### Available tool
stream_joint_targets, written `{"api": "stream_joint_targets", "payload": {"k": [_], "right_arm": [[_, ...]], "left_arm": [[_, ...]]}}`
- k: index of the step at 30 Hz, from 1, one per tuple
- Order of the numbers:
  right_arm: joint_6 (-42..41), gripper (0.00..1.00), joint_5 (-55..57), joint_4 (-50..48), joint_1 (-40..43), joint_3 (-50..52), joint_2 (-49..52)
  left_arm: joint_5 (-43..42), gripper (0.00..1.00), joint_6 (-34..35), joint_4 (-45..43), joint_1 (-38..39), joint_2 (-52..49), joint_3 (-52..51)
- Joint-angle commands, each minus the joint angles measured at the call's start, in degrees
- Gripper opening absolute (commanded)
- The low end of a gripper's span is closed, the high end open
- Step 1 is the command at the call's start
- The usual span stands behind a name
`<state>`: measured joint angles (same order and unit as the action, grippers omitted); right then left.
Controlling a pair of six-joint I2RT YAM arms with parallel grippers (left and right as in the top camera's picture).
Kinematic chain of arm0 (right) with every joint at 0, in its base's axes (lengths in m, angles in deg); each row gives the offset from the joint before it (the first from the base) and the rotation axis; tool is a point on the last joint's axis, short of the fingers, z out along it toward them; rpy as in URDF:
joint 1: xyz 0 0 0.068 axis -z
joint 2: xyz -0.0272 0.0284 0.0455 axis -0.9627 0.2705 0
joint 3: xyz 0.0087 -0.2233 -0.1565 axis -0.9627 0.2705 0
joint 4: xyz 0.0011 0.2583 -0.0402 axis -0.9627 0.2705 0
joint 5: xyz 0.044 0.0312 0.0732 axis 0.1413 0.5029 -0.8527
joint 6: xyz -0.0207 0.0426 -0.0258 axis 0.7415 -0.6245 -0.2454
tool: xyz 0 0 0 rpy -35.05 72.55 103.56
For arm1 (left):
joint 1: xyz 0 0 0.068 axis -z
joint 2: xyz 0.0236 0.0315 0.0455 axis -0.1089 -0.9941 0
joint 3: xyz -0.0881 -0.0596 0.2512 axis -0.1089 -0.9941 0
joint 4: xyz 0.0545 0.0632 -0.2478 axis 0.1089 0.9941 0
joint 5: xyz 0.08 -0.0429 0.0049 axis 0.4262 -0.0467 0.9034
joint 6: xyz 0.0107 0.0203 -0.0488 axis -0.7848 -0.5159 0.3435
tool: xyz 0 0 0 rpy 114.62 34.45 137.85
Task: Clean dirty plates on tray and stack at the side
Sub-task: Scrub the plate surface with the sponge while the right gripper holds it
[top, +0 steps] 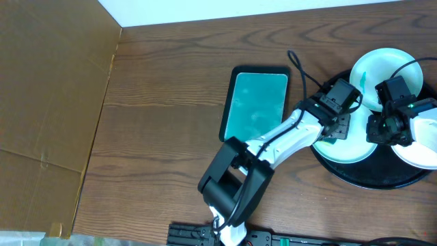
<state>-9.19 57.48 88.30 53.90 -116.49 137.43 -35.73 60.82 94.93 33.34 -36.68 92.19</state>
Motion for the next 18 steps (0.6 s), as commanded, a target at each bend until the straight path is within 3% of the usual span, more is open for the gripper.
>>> {"api": "stream_joint_targets", "payload": {"k": [1,4,9,14,17,18], "right_arm": [[1.4,0.02,1.2,0.3,0.5,0.6,0.2],[1.7,0.02,1.2,0.3,0.5,0.6,0.2],[1.7,0.02,1.2,0.3,0.5,0.6,0.2],[1.7,0.02,1.2,0.3,0.5,0.6,0.2],[1.7,0.02,1.2,0.3,0.5,0.6,0.2],[1.7,0.02,1.2,0.3,0.5,0.6,0.2]], "left_arm": [[2.1,0.58,-0.9,0.0,-0.1,-1.3,0.9],[2.1,0.50,-0.8,-0.2,0.0,-2.0,0.9],[2.0,0.50,-0.8,-0.7,0.1,-4.0,0.9],[2.0,0.29,-0.8,-1.1,0.1,-4.0,0.9],[2.0,0.07,-0.8,-1.1,0.1,-4.0,0.9],[1.9,0.07,-0.7,-1.1,0.1,-4.0,0.9]]}}
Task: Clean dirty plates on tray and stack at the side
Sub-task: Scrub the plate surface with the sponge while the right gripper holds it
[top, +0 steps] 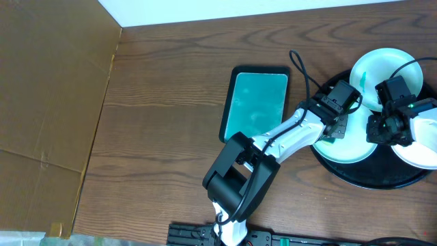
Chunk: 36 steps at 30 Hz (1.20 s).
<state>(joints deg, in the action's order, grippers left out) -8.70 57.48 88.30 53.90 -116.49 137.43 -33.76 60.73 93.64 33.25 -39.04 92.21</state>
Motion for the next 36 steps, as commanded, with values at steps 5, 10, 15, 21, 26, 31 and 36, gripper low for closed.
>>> {"api": "stream_joint_targets", "payload": {"k": [5,10,15,21,26,31,36], "right_arm": [[1.2,0.02,1.2,0.4,0.5,0.6,0.2],[1.2,0.02,1.2,0.4,0.5,0.6,0.2],[1.2,0.02,1.2,0.3,0.5,0.6,0.2],[1.2,0.01,1.2,0.4,0.5,0.6,0.2],[1.2,0.01,1.2,0.4,0.5,0.6,0.2],[1.2,0.01,1.2,0.4,0.5,0.6,0.2],[1.3,0.01,1.2,0.4,0.5,0.6,0.2]], "left_arm": [[-6.9,0.07,-0.6,0.2,0.2,1.6,0.9],[-11.9,0.07,5.1,0.2,0.2,8.0,0.9],[-11.8,0.07,8.4,-0.3,0.2,7.7,0.8],[-11.7,0.07,8.4,-0.7,0.0,1.4,0.8],[-9.6,0.07,7.5,0.3,-0.9,-1.1,0.8],[4.5,0.07,7.5,4.5,-1.7,-1.1,0.8],[19.1,0.07,7.5,6.9,-2.6,-1.0,0.8]]}}
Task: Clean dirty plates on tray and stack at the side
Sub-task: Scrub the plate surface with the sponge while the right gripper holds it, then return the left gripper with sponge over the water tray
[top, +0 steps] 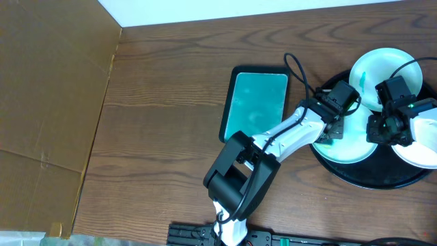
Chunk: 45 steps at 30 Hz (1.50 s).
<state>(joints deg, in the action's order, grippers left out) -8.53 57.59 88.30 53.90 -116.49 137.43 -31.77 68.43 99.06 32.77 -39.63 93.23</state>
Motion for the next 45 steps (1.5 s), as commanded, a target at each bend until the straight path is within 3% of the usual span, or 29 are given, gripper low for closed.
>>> {"api": "stream_joint_targets", "payload": {"k": [1,6,9,13,16,27,33,45], "right_arm": [[1.1,0.01,1.1,0.4,0.5,0.6,0.2],[1.1,0.01,1.1,0.4,0.5,0.6,0.2],[1.1,0.01,1.1,0.4,0.5,0.6,0.2],[1.1,0.01,1.1,0.4,0.5,0.6,0.2],[1.1,0.01,1.1,0.4,0.5,0.6,0.2],[1.1,0.01,1.1,0.2,0.5,0.6,0.2],[1.1,0.01,1.1,0.0,0.5,0.6,0.2],[1.1,0.01,0.2,0.4,0.4,-0.8,-0.3]], "left_arm": [[18.1,0.07,-0.2,1.4,-2.4,-0.2,-0.2],[15.6,0.07,-0.2,-0.5,-2.7,3.0,0.1],[7.5,0.07,-0.2,-2.0,-2.7,6.3,0.1],[-10.6,0.07,-0.1,-5.0,-2.7,9.0,0.1],[-16.6,0.07,0.4,-6.1,-2.6,8.2,0.0],[-13.4,0.07,-0.8,-5.8,-2.7,-0.6,0.0],[9.0,0.07,-1.0,-2.0,-3.0,-0.2,0.0],[12.0,0.07,-1.0,-1.2,-4.4,15.9,0.0]]}}
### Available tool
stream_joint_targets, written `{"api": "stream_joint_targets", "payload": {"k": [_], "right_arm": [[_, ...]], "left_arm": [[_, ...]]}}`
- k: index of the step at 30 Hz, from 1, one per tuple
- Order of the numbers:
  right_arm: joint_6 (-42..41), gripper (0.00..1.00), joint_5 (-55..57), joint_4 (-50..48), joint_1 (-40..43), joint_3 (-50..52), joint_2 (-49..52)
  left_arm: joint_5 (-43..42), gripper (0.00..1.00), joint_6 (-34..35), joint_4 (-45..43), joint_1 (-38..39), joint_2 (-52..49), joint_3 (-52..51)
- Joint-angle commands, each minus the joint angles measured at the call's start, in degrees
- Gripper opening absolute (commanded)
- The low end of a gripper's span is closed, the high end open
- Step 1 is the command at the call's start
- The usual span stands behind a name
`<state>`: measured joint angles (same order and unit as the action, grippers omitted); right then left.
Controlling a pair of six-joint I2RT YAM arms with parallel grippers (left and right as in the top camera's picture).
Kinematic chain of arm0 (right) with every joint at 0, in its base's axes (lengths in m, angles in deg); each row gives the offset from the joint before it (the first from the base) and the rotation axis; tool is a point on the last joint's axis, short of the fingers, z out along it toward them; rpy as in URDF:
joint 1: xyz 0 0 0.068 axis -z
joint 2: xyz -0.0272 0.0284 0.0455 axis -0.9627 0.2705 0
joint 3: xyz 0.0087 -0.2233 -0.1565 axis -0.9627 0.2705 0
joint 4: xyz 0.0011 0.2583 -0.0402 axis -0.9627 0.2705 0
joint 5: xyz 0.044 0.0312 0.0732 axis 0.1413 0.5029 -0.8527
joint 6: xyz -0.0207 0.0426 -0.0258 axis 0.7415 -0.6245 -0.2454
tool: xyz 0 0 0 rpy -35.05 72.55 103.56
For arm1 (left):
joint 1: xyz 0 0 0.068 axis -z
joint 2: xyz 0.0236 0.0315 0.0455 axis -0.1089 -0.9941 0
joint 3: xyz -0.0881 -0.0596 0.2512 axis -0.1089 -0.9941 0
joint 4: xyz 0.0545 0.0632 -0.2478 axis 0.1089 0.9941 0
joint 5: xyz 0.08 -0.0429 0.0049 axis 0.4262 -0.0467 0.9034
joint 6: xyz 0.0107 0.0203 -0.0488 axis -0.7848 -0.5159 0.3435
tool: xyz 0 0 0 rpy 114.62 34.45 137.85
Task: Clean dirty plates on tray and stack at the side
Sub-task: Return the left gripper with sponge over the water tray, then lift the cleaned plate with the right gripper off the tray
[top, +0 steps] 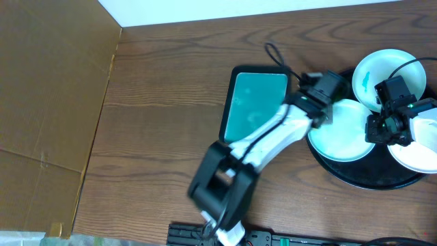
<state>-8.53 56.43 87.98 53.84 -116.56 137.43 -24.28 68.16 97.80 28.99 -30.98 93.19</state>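
Observation:
A round black tray at the right carries three white plates. My left gripper is shut on the left rim of the middle plate, which hangs out past the tray's left edge. The left arm is blurred by motion. The far plate has a teal smear on it. A third plate lies at the right edge. My right gripper hovers over the middle plate's right side, and its fingers are hidden beneath the wrist.
A teal rectangular mat with a black border lies just left of the round tray. Brown cardboard covers the table's left part. A white wall runs along the far edge. Cables loop above both arms.
My left gripper has shifted left and toward the far edge, and the middle plate has come with it, now overhanging the tray's left edge. The right arm has not moved.
At each earlier moment my left gripper sat at the left rim of the middle plate on the tray, shifting only slightly, while the right gripper stayed over the plate's right side. Now the plate sits further left and further back, held by the left gripper.

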Motion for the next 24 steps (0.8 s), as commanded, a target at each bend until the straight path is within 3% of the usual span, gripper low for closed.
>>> {"api": "stream_joint_targets", "payload": {"k": [1,8,24], "right_arm": [[1.2,0.01,1.1,0.8,0.5,-1.0,-0.5],[4.3,0.01,1.0,0.9,0.3,-1.8,-4.1],[12.0,0.01,13.2,2.4,-3.3,-1.9,-17.1]], "left_arm": [[4.6,0.07,-0.8,0.0,-0.7,9.3,0.1],[4.6,0.07,-0.8,0.9,-5.8,19.1,0.1],[4.6,0.07,-0.1,8.2,-25.6,19.6,0.1]]}}
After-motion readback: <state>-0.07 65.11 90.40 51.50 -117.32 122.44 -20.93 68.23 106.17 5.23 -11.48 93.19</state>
